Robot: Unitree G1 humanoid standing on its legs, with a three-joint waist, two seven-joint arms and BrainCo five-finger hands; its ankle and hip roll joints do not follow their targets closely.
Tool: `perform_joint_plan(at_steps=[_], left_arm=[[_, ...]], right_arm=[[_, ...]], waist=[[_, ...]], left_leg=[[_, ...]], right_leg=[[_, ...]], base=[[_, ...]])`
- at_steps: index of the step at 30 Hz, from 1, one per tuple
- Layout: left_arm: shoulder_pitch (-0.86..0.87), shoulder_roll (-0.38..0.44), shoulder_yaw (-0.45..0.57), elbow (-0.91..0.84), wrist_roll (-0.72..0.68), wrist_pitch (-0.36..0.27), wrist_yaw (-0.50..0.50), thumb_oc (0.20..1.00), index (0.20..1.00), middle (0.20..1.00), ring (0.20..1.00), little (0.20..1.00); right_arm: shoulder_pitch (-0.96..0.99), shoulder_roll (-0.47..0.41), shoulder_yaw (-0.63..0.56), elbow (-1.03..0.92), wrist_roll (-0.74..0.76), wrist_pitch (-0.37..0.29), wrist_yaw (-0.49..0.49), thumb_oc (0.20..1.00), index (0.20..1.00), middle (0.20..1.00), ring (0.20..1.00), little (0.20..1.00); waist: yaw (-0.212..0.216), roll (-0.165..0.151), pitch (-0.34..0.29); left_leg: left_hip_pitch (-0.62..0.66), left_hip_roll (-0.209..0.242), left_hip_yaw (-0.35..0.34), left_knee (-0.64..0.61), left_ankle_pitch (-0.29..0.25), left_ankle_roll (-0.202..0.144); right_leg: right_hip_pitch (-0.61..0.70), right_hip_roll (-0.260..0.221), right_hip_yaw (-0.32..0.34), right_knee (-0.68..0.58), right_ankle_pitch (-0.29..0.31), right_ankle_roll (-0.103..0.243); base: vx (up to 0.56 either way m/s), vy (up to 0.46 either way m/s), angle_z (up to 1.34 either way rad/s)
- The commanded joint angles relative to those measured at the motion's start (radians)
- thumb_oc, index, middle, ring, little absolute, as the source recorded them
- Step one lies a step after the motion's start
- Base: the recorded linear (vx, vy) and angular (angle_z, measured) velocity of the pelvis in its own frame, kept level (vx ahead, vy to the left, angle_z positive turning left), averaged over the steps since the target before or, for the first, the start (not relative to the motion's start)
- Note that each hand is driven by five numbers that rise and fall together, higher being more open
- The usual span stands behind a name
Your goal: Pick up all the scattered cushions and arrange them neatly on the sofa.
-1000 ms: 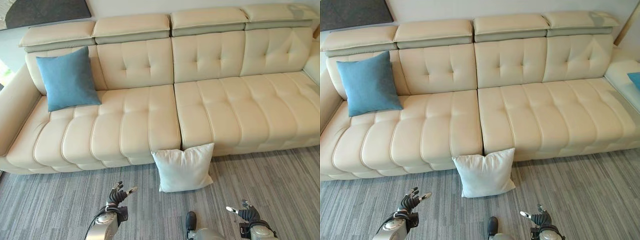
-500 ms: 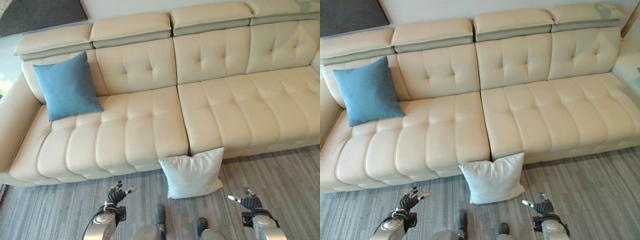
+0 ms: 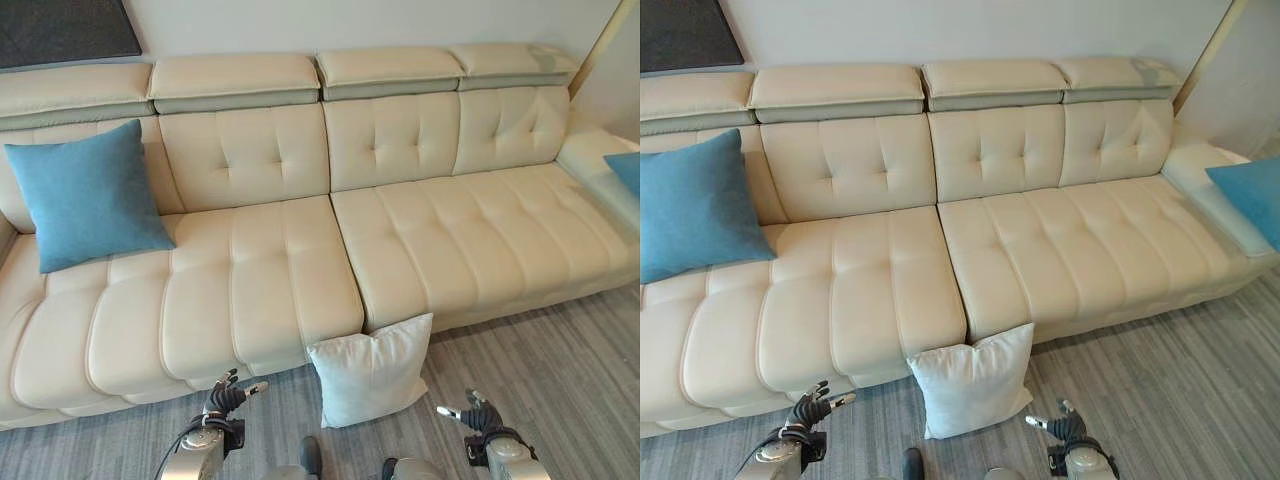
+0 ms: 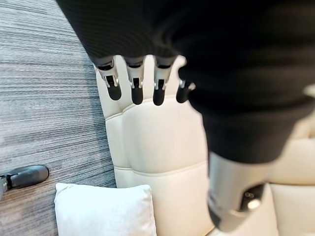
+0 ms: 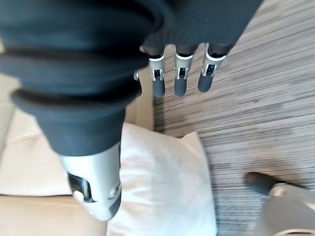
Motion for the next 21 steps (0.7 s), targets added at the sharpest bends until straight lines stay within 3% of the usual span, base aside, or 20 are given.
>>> perform_joint_plan(at_steps=[1,2,5,10,12,14,15,19,20,21], left_arm=[[-0.011,-0.007,-0.023,-0.01,0.044,-0.024,0.002,1.0,1.0,1.0,1.0,1.0],[-0.021,-0.004,-0.025,0.009,0.06,-0.02,0.001,1.0,1.0,1.0,1.0,1.0],[-0.021,0.001,-0.017,0.006,0.076,-0.021,0.004,1.0,1.0,1.0,1.0,1.0],[-0.038,-0.014,-0.016,0.038,0.076,-0.029,0.006,1.0,1.0,1.0,1.0,1.0],[-0.046,-0.041,-0.015,0.072,0.043,-0.034,0.012,1.0,1.0,1.0,1.0,1.0],[-0.05,-0.057,-0.023,0.083,0.023,-0.033,0.017,1.0,1.0,1.0,1.0,1.0],[-0.067,-0.066,-0.039,0.1,0.016,-0.032,0.02,1.0,1.0,1.0,1.0,1.0],[-0.087,-0.083,-0.058,0.116,-0.001,-0.036,0.034,1.0,1.0,1.0,1.0,1.0],[-0.107,-0.092,-0.064,0.131,-0.017,-0.038,0.05,1.0,1.0,1.0,1.0,1.0],[-0.108,-0.092,-0.064,0.131,-0.017,-0.038,0.05,1.0,1.0,1.0,1.0,1.0]], right_arm=[[-0.036,-0.048,-0.016,-0.008,-0.002,-0.014,-0.034,1.0,1.0,1.0,1.0,1.0],[-0.028,-0.037,-0.028,-0.004,0.001,-0.01,-0.037,1.0,1.0,1.0,1.0,1.0],[-0.001,-0.03,-0.046,-0.015,-0.006,-0.002,-0.033,1.0,1.0,1.0,1.0,1.0],[0.013,-0.028,-0.05,0.012,-0.007,-0.005,-0.029,1.0,1.0,1.0,1.0,1.0],[-0.004,-0.05,-0.04,0.05,-0.008,-0.009,-0.032,1.0,1.0,1.0,1.0,1.0],[-0.007,-0.06,-0.038,0.045,0.005,-0.013,-0.035,1.0,1.0,1.0,1.0,1.0],[-0.018,-0.077,-0.032,0.065,0.01,-0.015,-0.044,1.0,1.0,1.0,1.0,1.0],[-0.035,-0.103,-0.022,0.063,0.002,-0.012,-0.059,1.0,1.0,1.0,1.0,1.0],[-0.047,-0.106,-0.025,0.054,0.011,-0.013,-0.072,1.0,1.0,1.0,1.0,1.0],[-0.047,-0.106,-0.025,0.054,0.011,-0.013,-0.072,1.0,1.0,1.0,1.0,1.0]], waist=[[-0.005,0.063,0.008],[-0.014,0.06,0.014],[-0.028,0.051,0.023],[-0.042,0.039,0.014],[-0.051,0.058,0.0],[-0.062,0.072,0.001],[-0.073,0.089,0.014],[-0.08,0.098,0.038],[-0.086,0.106,0.047],[-0.087,0.106,0.046]], left_leg=[[0.013,0.01,-0.059,-0.003,-0.068,-0.04],[0.034,0.023,-0.041,-0.003,-0.084,-0.045],[0.076,0.037,-0.02,-0.003,-0.103,-0.059],[0.093,0.049,-0.008,-0.003,-0.115,-0.081],[0.079,0.089,-0.006,-0.003,-0.104,-0.106],[0.068,0.102,-0.011,-0.003,-0.093,-0.11],[0.065,0.123,-0.014,-0.003,-0.069,-0.117],[0.019,0.118,-0.041,0.031,-0.047,-0.117],[-0.02,0.12,-0.024,-0.003,-0.009,-0.118],[-0.022,0.12,-0.026,-0.003,-0.008,-0.118]], right_leg=[[-0.039,0.051,0.02,-0.007,0.02,-0.007],[-0.069,0.023,0.039,-0.083,0.081,0.008],[-0.094,-0.004,0.027,-0.137,0.13,0.031],[-0.075,-0.006,0.014,-0.202,0.155,0.046],[-0.084,0.019,0.008,-0.177,0.129,0.031],[-0.093,0.027,0.003,-0.158,0.109,0.02],[-0.105,0.042,-0.005,-0.11,0.06,-0.004],[-0.113,0.039,-0.035,-0.081,0.028,-0.023],[-0.126,0.039,-0.059,-0.075,0.015,-0.03],[-0.127,0.038,-0.06,-0.074,0.014,-0.03]], base=[[0.1,-0.144,-0.33],[0.12,-0.146,-0.22],[0.15,-0.19,-0.33],[0.19,-0.292,-0.04],[0.24,-0.461,-0.19],[0.17,-0.369,-0.09],[0.11,-0.252,0.24],[0.08,-0.251,0.27],[0.01,-0.136,0.43],[0.0,-0.111,0.4]])
